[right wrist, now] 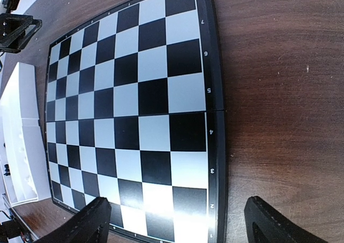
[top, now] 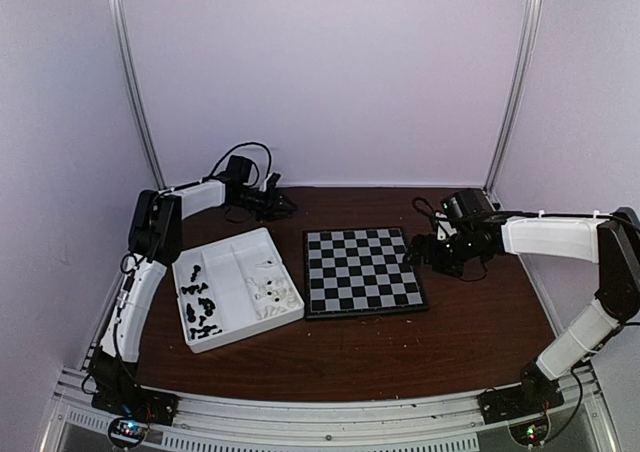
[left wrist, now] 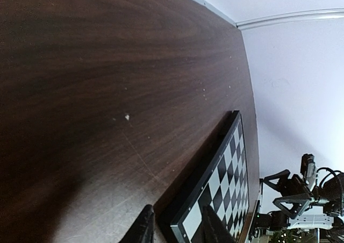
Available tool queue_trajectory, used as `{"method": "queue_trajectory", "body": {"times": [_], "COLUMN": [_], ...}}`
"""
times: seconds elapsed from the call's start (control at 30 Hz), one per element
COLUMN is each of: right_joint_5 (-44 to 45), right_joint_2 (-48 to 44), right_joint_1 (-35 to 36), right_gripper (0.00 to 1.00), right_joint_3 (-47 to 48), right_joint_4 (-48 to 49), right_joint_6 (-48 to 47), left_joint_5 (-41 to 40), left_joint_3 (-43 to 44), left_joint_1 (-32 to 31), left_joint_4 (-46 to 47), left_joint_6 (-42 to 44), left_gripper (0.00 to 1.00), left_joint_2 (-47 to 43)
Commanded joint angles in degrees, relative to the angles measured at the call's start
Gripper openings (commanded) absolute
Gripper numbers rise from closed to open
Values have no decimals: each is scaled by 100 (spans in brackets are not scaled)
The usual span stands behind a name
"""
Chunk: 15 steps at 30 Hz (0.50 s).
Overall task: Set up the chess pieces on the board
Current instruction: Move the chessboard to the center of the board.
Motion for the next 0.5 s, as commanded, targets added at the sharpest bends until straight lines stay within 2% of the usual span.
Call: {"method": "queue_trajectory", "body": {"times": [0.0,0.17,0.27,0.47], "right_joint_5": [123,159,159,158], "right_joint_2": [-1,-29,-34,29], "right_joint_1": [4,0,7,2], "right_gripper": [90,90,90,90], "right_joint_3": [93,79,59,79], "right_joint_4": [75,41,68,105], "right_joint_6": [31,-1,3,3], "left_joint_5": [-8,-524,-609,-612], "left_joint_3": [44,-1108,-1477,-886], "left_joint_1": [-133,38,255,390], "left_joint_4": [198,1183,1490,763], "left_joint_6": [125,-142,-331,-152], "left_gripper": [32,31,31,30], "left_joint_2": [-18,-740,-894,-404]}}
